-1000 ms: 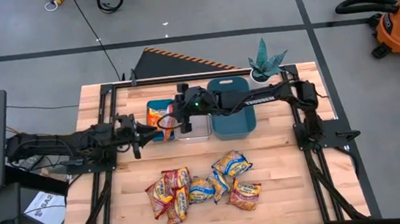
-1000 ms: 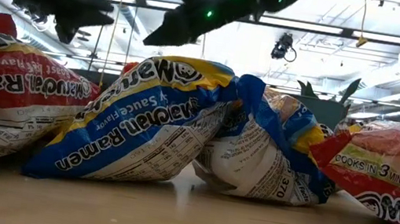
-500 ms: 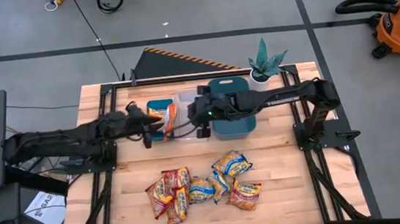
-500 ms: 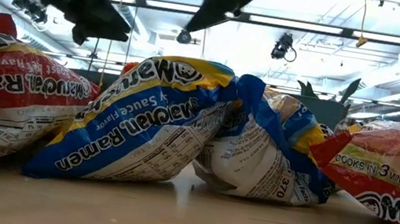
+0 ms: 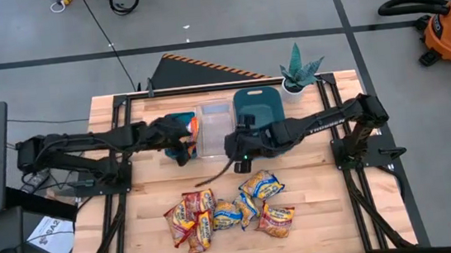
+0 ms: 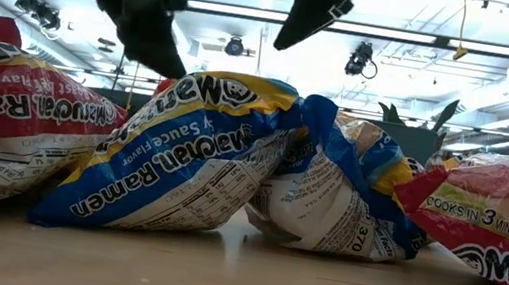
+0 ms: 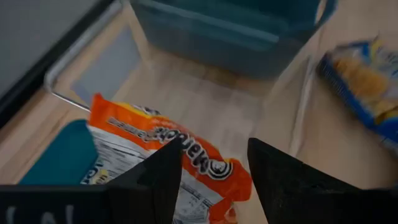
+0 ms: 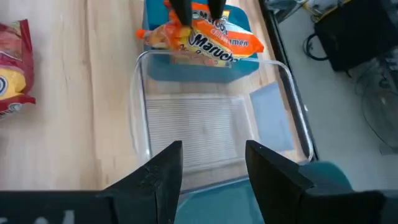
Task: Sort Maruchan noodles
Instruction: Put the orange noodle pack into the blue bin
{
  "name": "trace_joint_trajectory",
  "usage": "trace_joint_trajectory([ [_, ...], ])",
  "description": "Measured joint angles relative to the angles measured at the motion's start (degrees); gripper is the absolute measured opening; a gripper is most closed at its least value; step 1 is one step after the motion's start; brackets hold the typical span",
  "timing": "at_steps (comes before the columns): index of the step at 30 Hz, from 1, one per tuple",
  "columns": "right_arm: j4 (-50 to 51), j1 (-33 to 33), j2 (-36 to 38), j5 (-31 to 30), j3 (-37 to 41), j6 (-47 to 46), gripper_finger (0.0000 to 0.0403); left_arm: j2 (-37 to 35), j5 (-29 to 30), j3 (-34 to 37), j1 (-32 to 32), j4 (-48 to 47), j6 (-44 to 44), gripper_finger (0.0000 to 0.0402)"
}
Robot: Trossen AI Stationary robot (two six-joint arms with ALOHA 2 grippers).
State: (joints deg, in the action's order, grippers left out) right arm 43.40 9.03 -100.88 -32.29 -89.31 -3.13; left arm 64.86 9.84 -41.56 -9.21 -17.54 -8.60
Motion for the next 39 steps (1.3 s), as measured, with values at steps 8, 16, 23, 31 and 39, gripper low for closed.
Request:
trace_joint_trajectory([
  [8, 3.3, 5.1, 0.9, -5.8, 3.7, -6.7, 0.0175, 4.2, 4.8, -0.2, 0.0, -1.2, 1.5, 0.0172],
  [16, 5.9, 9.1, 2.6, -5.8, 3.7, -12.2, 0.0167, 4.0, 11.4, -4.5, -0.9, -16.2, -1.2, 0.0134],
  [23, 7.0, 11.5, 3.1, -8.1, 3.7, -14.5, 0.0166, 4.0, 11.5, -4.6, -3.2, -23.9, -4.9, 0.0109],
  [31, 8.9, 10.7, 3.1, -8.5, 3.7, -10.8, 0.0165, 4.4, 10.4, -4.6, -3.5, -32.6, -10.0, 0.0108],
  [39, 5.0, 7.0, 3.3, -7.8, 3.7, -0.2, 0.0153, 4.5, 6.5, -4.6, -3.5, -31.6, -8.9, 0.0108],
])
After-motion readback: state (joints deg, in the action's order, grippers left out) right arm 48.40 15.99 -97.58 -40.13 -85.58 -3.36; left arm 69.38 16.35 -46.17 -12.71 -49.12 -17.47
